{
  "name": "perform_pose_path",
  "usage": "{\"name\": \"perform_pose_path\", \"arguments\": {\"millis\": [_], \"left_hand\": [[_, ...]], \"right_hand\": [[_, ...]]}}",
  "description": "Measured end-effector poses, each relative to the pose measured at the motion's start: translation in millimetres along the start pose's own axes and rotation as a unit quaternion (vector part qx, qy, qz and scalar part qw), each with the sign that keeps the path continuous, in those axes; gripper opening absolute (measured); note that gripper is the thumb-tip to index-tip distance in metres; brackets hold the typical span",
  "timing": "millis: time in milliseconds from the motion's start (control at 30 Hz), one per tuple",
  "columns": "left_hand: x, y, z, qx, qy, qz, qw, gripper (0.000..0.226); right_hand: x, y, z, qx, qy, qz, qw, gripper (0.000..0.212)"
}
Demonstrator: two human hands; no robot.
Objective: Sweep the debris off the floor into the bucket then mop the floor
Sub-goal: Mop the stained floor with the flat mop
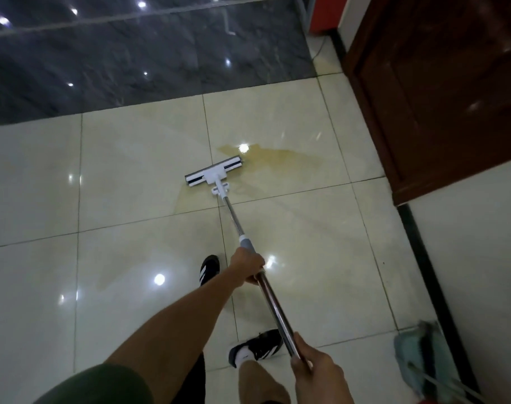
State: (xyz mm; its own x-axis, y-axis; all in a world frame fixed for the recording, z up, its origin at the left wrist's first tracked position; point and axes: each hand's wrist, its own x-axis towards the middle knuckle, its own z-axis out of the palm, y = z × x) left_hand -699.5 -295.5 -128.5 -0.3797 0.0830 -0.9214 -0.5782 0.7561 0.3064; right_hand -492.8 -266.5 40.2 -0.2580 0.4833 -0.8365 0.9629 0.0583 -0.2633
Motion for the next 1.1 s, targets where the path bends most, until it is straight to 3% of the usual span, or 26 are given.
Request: {"name": "perform_pose_path", "arguments": {"millis": [233, 400, 700, 900, 1100], "left_hand": [[30, 54, -46, 0.014, 0.008, 0.04, 0.999, 0.01], [92, 122, -117, -0.008, 0.033, 0.033, 0.999, 0.025], [186, 239, -208, 0.022, 0.016, 0.067, 0.997, 0.023], [195, 245, -207, 0.075, -0.031, 0.065, 0.995, 0.034], [181, 188, -183, 0.129, -0.035, 0.035, 0.99, 0.043]], "right_hand": [[33, -52, 1, 0.006, -0.015, -0.029, 0.999, 0.045], [82, -146, 13, 0.015, -0.006, -0.064, 0.998, 0.044], [152, -297, 21, 0.005, 0.02, -0.088, 0.996, 0.046], [143, -309, 31, -0.025, 0.026, -0.056, 0.998, 0.046], [105, -264, 66, 0.015, 0.0, -0.013, 1.0, 0.047]]}}
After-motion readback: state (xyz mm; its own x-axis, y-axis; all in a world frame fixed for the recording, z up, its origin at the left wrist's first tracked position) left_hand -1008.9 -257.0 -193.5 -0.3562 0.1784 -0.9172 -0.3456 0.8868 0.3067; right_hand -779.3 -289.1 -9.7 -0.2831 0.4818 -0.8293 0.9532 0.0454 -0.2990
